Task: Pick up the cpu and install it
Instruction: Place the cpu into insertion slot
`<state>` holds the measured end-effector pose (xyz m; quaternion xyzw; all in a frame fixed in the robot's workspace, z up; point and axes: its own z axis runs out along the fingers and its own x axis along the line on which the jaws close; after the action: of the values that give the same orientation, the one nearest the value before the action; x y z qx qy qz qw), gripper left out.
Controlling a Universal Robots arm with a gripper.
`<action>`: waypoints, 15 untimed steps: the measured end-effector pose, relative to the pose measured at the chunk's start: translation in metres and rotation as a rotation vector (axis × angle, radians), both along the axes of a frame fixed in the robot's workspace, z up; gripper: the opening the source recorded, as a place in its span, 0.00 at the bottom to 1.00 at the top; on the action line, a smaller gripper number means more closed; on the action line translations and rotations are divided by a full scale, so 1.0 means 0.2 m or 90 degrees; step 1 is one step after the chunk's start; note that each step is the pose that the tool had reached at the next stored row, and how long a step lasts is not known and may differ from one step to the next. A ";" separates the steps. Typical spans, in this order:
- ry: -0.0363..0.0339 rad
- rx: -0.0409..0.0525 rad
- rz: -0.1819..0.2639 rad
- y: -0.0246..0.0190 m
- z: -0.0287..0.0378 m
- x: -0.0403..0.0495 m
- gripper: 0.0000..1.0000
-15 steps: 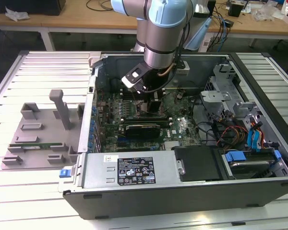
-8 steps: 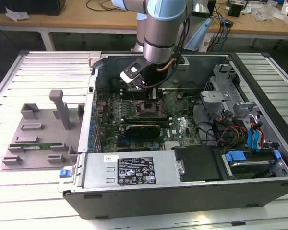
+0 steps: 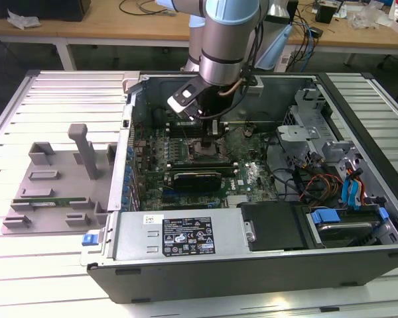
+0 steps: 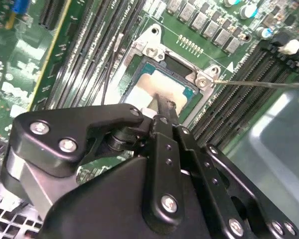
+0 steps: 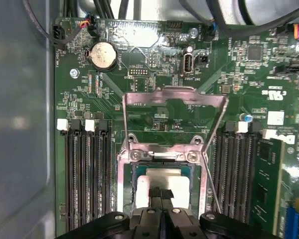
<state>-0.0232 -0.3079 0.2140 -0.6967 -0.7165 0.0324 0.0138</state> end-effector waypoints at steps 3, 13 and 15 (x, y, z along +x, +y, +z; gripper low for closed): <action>0.0000 -0.0001 0.000 0.000 0.034 0.000 0.11; 0.0000 -0.0001 0.000 0.000 0.084 0.000 0.11; 0.0001 -0.0001 0.000 0.000 0.104 0.000 0.11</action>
<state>-0.0232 -0.3079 0.2348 -0.6967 -0.7165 0.0325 0.0138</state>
